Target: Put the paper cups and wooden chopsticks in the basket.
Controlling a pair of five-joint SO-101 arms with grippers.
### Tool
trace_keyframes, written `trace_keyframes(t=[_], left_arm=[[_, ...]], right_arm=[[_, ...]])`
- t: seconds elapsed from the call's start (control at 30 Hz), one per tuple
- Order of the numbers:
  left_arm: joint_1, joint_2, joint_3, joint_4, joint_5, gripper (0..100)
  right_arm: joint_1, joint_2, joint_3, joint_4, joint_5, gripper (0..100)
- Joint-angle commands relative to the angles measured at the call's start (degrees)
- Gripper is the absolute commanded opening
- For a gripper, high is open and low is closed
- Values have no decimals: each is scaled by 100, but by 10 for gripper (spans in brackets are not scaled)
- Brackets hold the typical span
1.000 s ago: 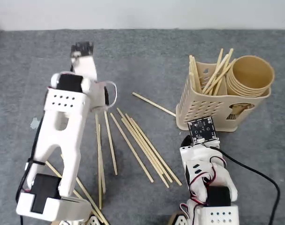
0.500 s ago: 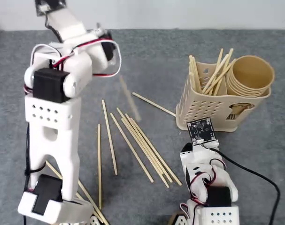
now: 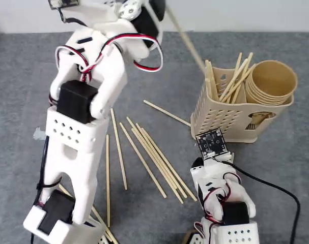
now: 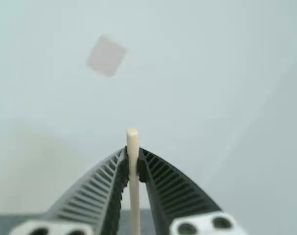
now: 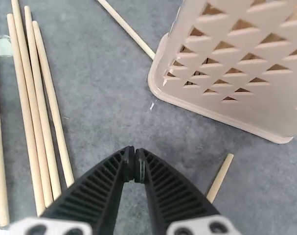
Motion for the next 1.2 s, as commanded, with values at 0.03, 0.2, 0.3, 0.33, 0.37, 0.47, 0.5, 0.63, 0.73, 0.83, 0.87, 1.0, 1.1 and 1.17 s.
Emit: trace_keyframes(t=[0.03, 0.2, 0.3, 0.33, 0.37, 0.47, 0.5, 0.63, 0.73, 0.83, 0.87, 1.0, 1.1, 1.17], left_arm=[[352, 70, 338, -642, -360, 12], [624, 123, 945, -835, -598, 12], [818, 123, 1367, -826, -967, 13], [853, 123, 1516, -826, -1064, 13], [888, 123, 1666, -826, -1116, 15], [914, 123, 1956, -818, -1152, 36], [914, 123, 1974, -756, -1152, 60], [914, 88, 1604, 9, -1090, 199], [870, -44, 1218, 527, -1090, 201], [738, -237, 884, 1064, -1099, 182], [668, -308, 787, 1231, -1099, 175], [193, -580, 664, 1996, -1108, 148], [-281, -677, 690, 2787, -1363, 128], [-589, -677, 690, 3402, -1626, 112]], right_arm=[[-13, -84, -255, -31, 70, 8], [-13, -84, -255, -31, 70, 8], [-13, -84, -255, -31, 70, 9], [-13, -84, -255, -31, 70, 9], [-13, -84, -255, -31, 70, 9], [-13, -84, -255, -31, 70, 9], [-13, -84, -255, -31, 70, 9], [-13, -84, -255, -31, 70, 9], [-13, -84, -255, -40, 79, 9], [-13, -84, -255, -40, 79, 9], [-13, -84, -255, -40, 79, 9], [-13, -84, -255, -40, 79, 9], [-13, -84, -255, -40, 79, 9], [-13, -84, -255, -40, 79, 9]])
